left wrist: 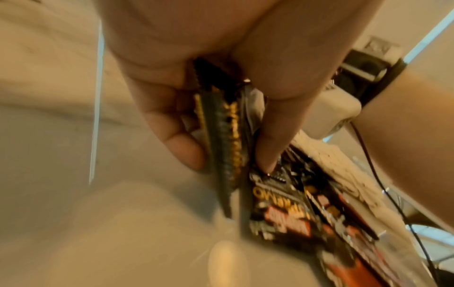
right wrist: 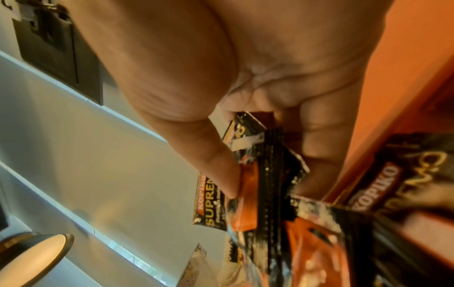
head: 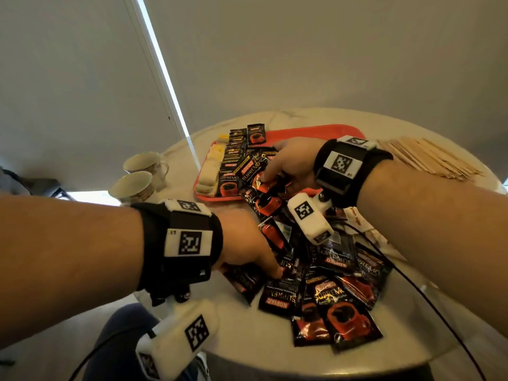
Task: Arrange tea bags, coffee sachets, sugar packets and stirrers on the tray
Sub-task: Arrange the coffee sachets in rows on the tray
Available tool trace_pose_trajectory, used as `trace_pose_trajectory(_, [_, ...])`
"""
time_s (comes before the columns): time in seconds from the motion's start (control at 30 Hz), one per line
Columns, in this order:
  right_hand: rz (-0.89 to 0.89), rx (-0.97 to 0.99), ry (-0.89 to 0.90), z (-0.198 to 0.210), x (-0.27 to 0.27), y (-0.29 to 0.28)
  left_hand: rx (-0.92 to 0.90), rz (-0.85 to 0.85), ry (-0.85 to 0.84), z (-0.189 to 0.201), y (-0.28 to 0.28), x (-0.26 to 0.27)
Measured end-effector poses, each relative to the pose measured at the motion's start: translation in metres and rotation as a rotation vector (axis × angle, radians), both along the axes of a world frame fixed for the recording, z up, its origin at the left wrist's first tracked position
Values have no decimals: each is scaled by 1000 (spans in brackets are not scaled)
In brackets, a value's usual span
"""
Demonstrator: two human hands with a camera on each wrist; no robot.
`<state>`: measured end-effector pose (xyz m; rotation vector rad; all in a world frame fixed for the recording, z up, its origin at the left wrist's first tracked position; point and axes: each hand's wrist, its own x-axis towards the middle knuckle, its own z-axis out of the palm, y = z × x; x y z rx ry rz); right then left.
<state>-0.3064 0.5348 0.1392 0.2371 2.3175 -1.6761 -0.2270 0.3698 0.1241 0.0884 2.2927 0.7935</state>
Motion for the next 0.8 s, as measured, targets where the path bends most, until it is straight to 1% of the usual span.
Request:
trace_pose_trajectory(0.13, [-47, -81, 5, -5, -8, 8, 46, 23, 63, 4, -2, -11])
trace_pose_trajectory(0.27, [-66, -86, -11, -5, -16, 5, 1, -2, 73, -1, 5, -8])
trace_pose_trajectory(0.33, [-61, -92, -7, -3, -17, 2, -24, -39, 123, -4, 11, -5])
trace_pose_trajectory(0.4, [-55, -126, 0, -3, -17, 1, -60, -55, 151, -4, 11, -7])
trace_pose_trajectory(0.43, [-50, -149, -1, -3, -17, 2, -51, -53, 139, -2, 9, -10])
trace_pose_trajectory(0.53, [-47, -230, 6, -1, -17, 7, 31, -6, 82, 8, -9, -23])
trace_pose_trajectory(0.67, [-86, -368, 74, 4, -21, 18, 184, 144, 50, 34, -43, -42])
trace_pose_trajectory(0.73, [-108, -448, 115, 6, -26, 22, 279, 241, 99, 45, -56, -53])
trace_pose_trajectory(0.8, [-110, -524, 144, 9, -29, 23, 389, 342, 157, 48, -61, -68])
